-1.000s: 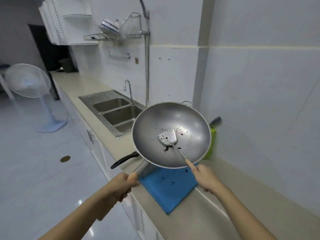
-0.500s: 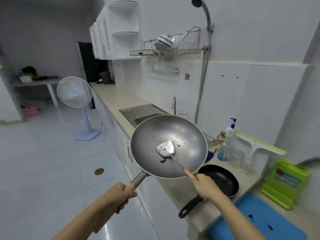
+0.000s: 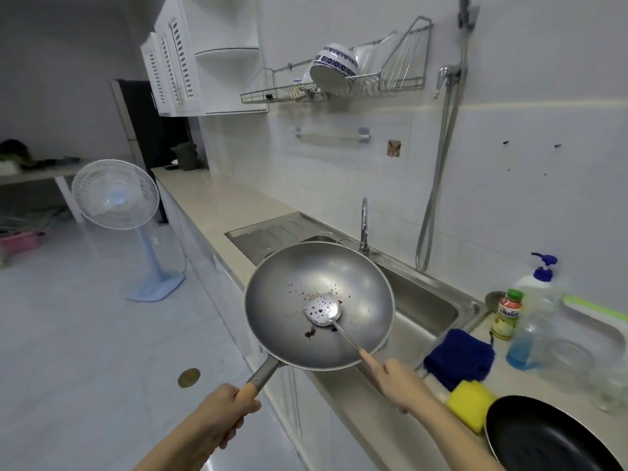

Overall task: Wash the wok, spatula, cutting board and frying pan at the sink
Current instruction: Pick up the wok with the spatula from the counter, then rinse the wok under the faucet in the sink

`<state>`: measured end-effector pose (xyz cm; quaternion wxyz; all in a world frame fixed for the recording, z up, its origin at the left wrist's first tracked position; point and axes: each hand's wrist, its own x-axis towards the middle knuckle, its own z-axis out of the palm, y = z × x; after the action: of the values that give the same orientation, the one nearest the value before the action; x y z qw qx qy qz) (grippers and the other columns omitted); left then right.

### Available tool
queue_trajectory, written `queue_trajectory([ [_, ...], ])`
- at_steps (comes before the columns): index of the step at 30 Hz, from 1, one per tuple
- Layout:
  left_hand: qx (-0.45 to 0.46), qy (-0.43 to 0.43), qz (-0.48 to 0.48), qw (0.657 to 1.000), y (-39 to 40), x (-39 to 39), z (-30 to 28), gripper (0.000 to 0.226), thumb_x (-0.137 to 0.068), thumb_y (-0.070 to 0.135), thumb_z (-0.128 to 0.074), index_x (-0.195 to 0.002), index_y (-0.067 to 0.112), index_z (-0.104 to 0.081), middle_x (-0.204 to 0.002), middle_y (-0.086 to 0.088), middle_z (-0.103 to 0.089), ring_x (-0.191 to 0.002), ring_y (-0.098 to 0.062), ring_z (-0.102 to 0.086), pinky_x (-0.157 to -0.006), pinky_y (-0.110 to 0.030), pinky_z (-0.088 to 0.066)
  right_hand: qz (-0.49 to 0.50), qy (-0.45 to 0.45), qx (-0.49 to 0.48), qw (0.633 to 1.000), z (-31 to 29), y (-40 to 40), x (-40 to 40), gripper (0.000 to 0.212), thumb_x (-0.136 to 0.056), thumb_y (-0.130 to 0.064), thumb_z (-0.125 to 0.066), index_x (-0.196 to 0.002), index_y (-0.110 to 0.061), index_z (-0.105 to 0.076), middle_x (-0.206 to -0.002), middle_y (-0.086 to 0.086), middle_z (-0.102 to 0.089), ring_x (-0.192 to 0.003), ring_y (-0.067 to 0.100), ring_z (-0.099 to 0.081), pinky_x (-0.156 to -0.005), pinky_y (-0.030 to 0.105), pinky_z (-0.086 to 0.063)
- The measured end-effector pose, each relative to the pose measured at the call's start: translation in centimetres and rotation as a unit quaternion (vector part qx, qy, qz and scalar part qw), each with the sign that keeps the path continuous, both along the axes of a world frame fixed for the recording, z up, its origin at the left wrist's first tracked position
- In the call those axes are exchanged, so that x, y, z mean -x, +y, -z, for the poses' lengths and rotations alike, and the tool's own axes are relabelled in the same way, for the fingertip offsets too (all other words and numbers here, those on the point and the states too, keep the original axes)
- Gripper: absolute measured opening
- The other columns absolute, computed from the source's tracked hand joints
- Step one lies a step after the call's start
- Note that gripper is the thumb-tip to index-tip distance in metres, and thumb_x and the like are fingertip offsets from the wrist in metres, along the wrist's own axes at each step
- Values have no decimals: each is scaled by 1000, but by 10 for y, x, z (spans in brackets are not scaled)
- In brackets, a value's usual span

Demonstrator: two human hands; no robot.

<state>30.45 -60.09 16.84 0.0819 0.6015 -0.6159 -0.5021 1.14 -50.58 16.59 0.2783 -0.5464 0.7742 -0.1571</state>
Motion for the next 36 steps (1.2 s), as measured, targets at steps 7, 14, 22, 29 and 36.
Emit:
queue_trajectory([
  [7,-8,-34,62,997,-130,47,12,24,-85,26,-63,-80,4,-54,-59,-7,-49,-39,-14,-43,-39,-22,-36,155,-66,30,985,25,-92,28,39,-101,-42,-32,-67,-28,-43,-61,-2,-47,-53,10,-44,-60,25,-42],
  [14,-30,-49,137,989,-232,102,51,25,-83,28,-59,-71,9,-46,-58,-10,-44,-42,-19,-38,-43,-22,-29,277,-107,0,955,63,-142,63,34,-99,-39,-40,-75,-19,-53,-69,0,-56,-62,15,-54,-62,32,-46],
  [22,-7,-56,263,963,-354,150,85,30,-84,28,-63,-68,4,-55,-49,-9,-50,-37,-19,-42,-39,-22,-31,426,-177,17,887,78,-162,49,18,-97,-28,-48,-92,-15,-60,-71,0,-57,-55,9,-50,-48,22,-38],
  [29,-13,-37,341,939,-406,170,103,42,-92,37,-49,-67,5,-56,-52,-9,-51,-39,-18,-42,-42,-19,-29,588,-200,86,779,87,-151,18,19,-98,-23,-49,-94,-9,-61,-66,5,-54,-49,10,-46,-42,22,-36],
  [36,5,-19,416,909,-438,176,119,50,-95,40,-46,-57,9,-52,-41,-8,-47,-34,-19,-40,-40,-22,-29,651,-76,29,755,110,-147,-4,25,-100,-27,-41,-98,-11,-59,-86,8,-66,-80,24,-63,-76,41,-52],
])
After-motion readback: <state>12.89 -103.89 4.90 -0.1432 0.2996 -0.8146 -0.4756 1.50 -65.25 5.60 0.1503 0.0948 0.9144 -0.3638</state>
